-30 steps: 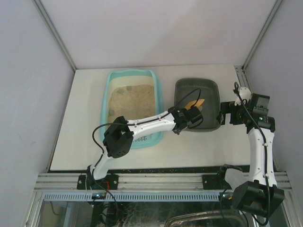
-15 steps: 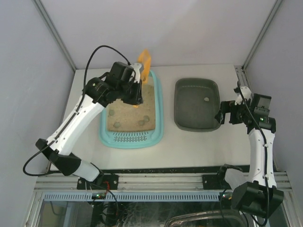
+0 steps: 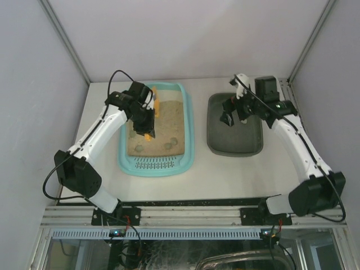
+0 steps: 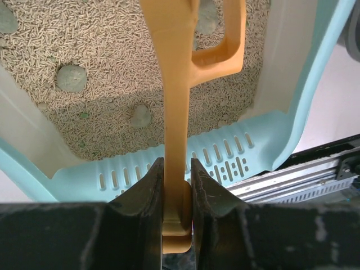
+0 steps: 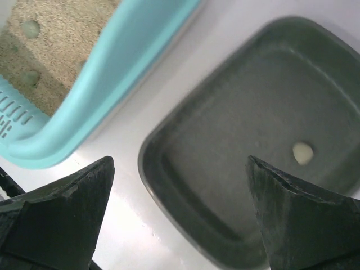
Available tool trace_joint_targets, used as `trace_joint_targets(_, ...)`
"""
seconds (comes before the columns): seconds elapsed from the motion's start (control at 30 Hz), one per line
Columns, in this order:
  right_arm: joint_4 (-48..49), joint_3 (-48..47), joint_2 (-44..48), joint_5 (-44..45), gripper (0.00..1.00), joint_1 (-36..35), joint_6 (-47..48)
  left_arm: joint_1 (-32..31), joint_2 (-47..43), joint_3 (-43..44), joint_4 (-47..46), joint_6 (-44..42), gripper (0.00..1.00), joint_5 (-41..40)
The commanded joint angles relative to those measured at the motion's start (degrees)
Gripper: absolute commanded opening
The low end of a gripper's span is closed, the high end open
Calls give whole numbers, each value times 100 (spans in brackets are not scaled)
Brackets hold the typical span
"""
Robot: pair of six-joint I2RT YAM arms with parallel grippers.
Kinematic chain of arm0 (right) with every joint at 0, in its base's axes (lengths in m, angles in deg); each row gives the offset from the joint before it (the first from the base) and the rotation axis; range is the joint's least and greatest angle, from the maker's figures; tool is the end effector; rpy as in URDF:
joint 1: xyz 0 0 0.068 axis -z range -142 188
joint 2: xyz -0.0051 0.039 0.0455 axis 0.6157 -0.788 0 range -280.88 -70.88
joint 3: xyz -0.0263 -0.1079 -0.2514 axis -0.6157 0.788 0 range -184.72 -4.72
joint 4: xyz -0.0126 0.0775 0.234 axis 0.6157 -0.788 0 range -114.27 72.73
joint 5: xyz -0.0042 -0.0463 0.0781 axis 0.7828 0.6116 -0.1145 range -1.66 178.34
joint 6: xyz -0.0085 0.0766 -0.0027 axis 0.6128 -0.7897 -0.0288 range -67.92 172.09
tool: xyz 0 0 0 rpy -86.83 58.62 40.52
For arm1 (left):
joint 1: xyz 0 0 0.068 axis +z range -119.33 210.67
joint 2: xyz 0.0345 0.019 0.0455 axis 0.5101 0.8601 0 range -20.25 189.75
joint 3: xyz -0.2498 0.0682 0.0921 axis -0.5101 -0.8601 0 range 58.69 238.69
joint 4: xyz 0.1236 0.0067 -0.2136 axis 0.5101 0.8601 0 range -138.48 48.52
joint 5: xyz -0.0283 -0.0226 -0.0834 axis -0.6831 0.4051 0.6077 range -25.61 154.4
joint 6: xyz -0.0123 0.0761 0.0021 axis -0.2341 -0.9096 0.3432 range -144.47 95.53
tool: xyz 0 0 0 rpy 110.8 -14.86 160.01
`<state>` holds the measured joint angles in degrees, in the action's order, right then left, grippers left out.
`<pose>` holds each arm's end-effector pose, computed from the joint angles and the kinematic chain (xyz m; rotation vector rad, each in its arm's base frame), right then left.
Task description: Clean the litter box
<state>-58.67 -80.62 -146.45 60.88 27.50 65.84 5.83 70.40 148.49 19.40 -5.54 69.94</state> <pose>0.2721 0.0811 0.3457 -0.7104 2.1265 0.5154 0.2731 -0.1333 0.3063 0.1707 2.8102 -0.3236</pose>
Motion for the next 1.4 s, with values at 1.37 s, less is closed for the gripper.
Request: trace_joint_targets(1.37, 265, -1384, -2087, -487, 100, -1854, -612, 231, 740, -1847, -115, 1002, 0, 4002)
